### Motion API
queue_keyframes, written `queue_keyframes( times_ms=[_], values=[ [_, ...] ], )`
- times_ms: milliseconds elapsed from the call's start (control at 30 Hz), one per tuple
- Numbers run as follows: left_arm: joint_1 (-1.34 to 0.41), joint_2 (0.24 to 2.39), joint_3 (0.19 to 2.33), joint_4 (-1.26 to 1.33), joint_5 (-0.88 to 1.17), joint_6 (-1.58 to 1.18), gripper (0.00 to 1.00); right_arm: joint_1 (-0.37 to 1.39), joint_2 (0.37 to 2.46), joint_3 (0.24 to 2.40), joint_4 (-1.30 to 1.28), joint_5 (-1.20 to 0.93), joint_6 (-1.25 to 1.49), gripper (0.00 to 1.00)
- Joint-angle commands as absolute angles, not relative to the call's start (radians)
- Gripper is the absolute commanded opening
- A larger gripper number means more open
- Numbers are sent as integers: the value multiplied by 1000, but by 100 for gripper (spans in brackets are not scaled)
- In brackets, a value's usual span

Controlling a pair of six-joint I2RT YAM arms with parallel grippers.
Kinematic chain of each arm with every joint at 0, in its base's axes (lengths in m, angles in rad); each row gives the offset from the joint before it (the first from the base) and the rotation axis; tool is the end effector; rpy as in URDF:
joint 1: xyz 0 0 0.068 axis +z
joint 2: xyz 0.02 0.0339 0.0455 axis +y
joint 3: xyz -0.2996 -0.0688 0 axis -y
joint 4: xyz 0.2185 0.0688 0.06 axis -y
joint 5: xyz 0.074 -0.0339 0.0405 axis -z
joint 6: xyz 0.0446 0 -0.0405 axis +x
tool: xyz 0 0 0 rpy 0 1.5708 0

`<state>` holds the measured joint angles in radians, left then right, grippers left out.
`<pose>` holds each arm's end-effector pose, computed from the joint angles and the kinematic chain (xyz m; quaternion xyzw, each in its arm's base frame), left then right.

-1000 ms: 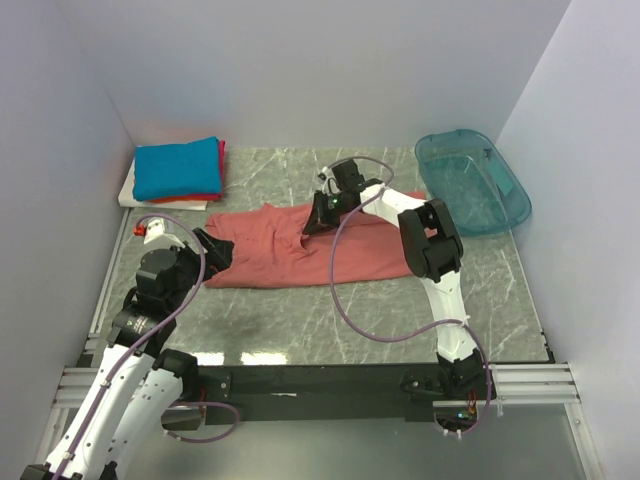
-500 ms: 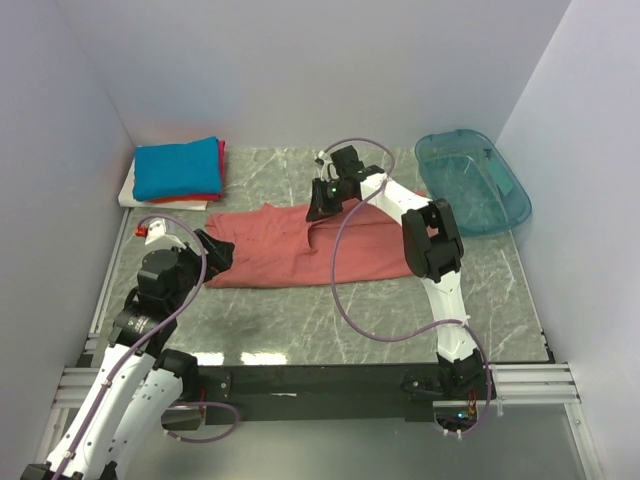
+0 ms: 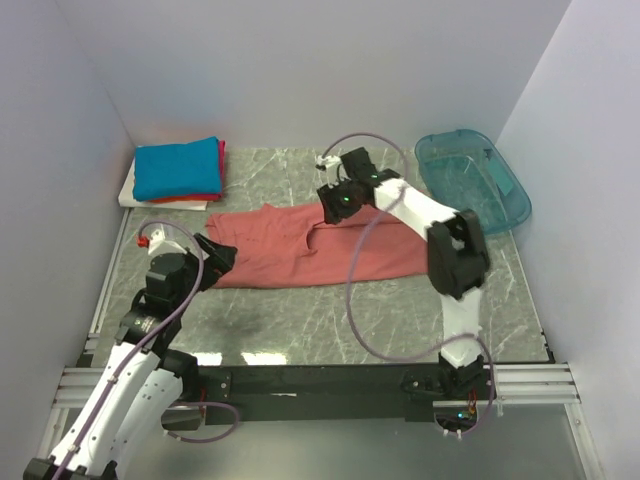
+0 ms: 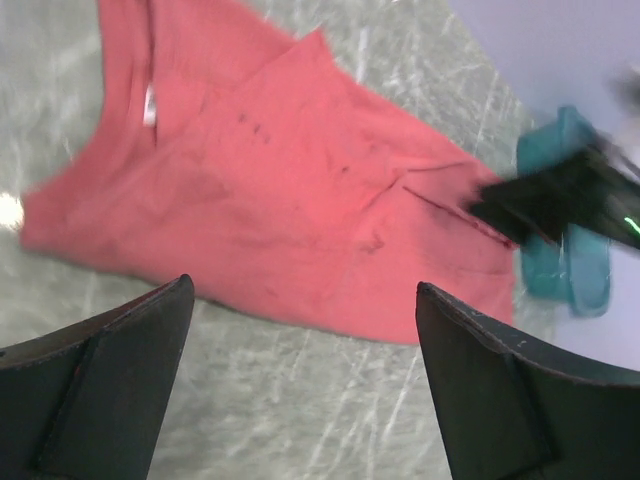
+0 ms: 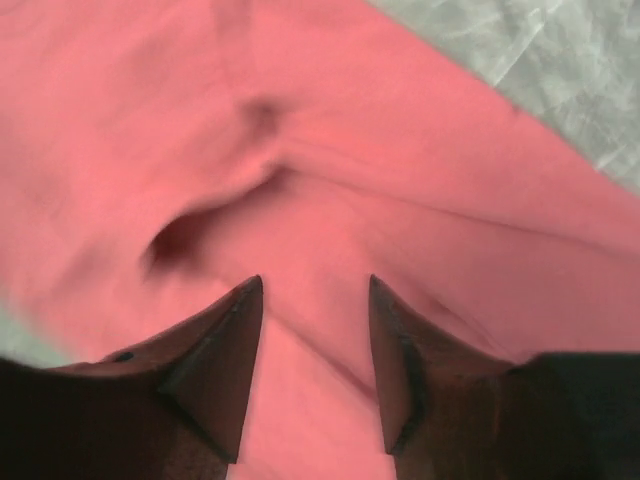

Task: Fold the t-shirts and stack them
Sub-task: Fold the tshirt

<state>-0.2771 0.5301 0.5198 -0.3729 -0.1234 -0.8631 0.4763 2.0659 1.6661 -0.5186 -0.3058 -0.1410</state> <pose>0.0884 -0.0194 0.2785 -0.2720 0.7820 -0.2584 0.4977 0.4006 0.2218 0.2547 -0.3309 0.8771 0.1951 0.2882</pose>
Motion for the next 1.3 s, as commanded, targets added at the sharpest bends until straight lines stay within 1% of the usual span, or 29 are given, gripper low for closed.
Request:
queue_keyframes(
  times_ms=[0, 33, 67, 100, 133, 167, 200, 233, 300, 333, 367, 433, 467, 500, 567, 633, 733, 767, 833, 867, 933, 1033, 1067, 1167, 1267],
  values=[
    [-275, 563, 427, -341, -115, -1127, 97, 488, 1732, 1467, -419, -483, -519, 61],
    [-275, 575, 407, -310, -121, -1167, 96, 486, 1676, 1406, -391, -517, -561, 63],
    [-275, 603, 391, -290, -127, -1234, 95, 486, 1578, 1293, -353, -588, -605, 71],
    [-275, 618, 370, -275, -136, -1262, 92, 486, 1533, 1237, -333, -621, -647, 77],
    [-275, 662, 367, -269, -149, -1290, 90, 485, 1491, 1182, -303, -647, -704, 92],
    [-273, 685, 368, -265, -185, -1328, 88, 485, 1458, 1073, -264, -664, -718, 95],
    [-272, 708, 374, -268, -210, -1347, 83, 483, 1410, 1030, -224, -679, -730, 97],
    [-272, 730, 377, -279, -234, -1371, 81, 485, 1399, 1002, -250, -692, -821, 99],
    [-268, 796, 374, -276, -296, -1423, 77, 483, 1405, 995, -377, -699, -889, 97],
    [-268, 836, 371, -269, -314, -1434, 76, 483, 1410, 1000, -418, -701, -940, 89],
    [-267, 856, 365, -262, -328, -1457, 76, 483, 1405, 993, -466, -701, -969, 86],
    [-267, 911, 347, -206, -356, -1462, 75, 483, 1382, 953, -442, -693, -989, 83],
    [-258, 967, 335, -142, -374, -1462, 75, 483, 1359, 904, -387, -658, -985, 80],
    [-258, 968, 334, -141, -374, -1462, 75, 483, 1359, 904, -387, -647, -983, 80],
    [-247, 1023, 341, -137, -376, -1465, 74, 482, 1380, 916, -402, -621, -982, 74],
    [-241, 1063, 350, -144, -368, -1477, 69, 476, 1393, 934, -414, -604, -974, 70],
    [-235, 1098, 354, -163, -365, -1476, 68, 456, 1401, 939, -422, -594, -971, 70],
    [-229, 1103, 348, -161, -364, -1471, 65, 451, 1394, 939, -426, -592, -973, 70],
    [-215, 1106, 331, -141, -350, -1459, 53, 428, 1388, 945, -442, -589, -995, 70],
    [-195, 1106, 310, -129, -341, -1451, 42, 414, 1382, 946, -471, -594, -1037, 70],
    [-160, 1101, 292, -92, -304, -1425, 35, 365, 1371, 953, -564, -627, -1118, 70],
    [-126, 1097, 276, -78, -276, -1378, 20, 278, 1326, 927, -629, -649, -1285, 71],
    [-109, 1091, 273, -71, -258, -1365, 9, 258, 1315, 917, -656, -626, -1323, 71],
    [-101, 1043, 270, -77, -247, -1333, 3, 216, 1283, 867, -681, -562, -1469, 72],
    [-100, 983, 275, -103, -244, -1313, 1, 207, 1275, 790, -649, -468, -1514, 72]
  ],
)
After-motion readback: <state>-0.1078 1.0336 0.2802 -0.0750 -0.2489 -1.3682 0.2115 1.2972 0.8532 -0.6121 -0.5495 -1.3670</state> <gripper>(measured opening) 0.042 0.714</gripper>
